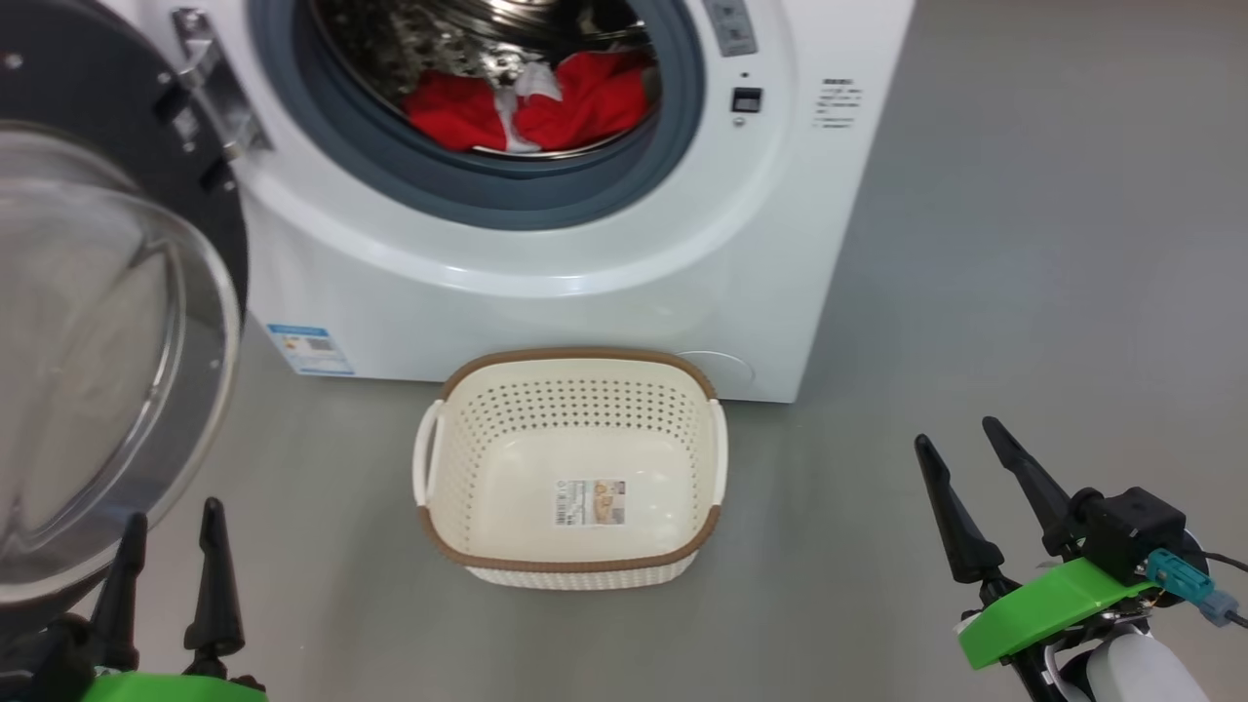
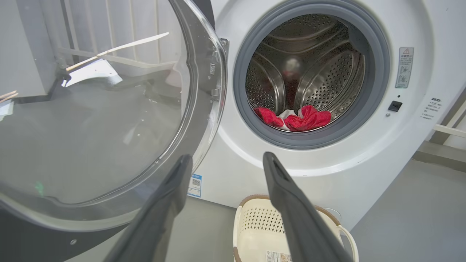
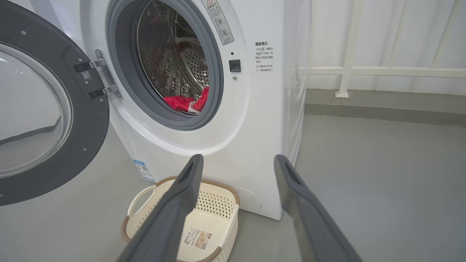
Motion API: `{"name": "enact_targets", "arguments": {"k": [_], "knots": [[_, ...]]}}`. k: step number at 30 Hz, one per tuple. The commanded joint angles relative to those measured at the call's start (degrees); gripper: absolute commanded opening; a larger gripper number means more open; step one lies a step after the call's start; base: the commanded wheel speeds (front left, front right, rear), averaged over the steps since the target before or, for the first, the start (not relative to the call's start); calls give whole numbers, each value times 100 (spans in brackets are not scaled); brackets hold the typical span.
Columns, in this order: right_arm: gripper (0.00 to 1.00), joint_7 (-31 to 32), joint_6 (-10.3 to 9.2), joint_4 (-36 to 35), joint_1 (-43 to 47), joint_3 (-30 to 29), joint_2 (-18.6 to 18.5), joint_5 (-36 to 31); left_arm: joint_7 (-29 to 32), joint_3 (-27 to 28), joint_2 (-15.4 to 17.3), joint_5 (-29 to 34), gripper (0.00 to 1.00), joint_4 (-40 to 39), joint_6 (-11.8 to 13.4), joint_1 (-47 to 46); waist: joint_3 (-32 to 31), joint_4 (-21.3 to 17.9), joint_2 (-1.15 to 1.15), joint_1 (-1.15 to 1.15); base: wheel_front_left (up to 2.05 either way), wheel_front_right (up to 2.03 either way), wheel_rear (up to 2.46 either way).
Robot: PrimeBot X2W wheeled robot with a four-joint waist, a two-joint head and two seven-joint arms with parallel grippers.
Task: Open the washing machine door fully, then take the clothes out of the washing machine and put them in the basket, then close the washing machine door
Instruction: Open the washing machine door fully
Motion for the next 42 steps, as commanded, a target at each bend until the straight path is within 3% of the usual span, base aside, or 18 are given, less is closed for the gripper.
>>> {"name": "enact_targets", "arguments": {"k": [1,21,42], "knots": [[100,-69,9,-170,43,65,-17,10,-36,138,194,-71,100,-189,-16,-38,-12,-216,0,0,0,0,0],[100,-69,9,-292,255,-198,20,-9,-36,-249,143,-231,100,-768,-16,451,-39,-1145,0,0,0,0,0],[100,-69,9,-320,321,-300,45,-36,-36,-334,158,-271,100,-960,-16,535,-96,-1286,0,0,0,0,0]]}}
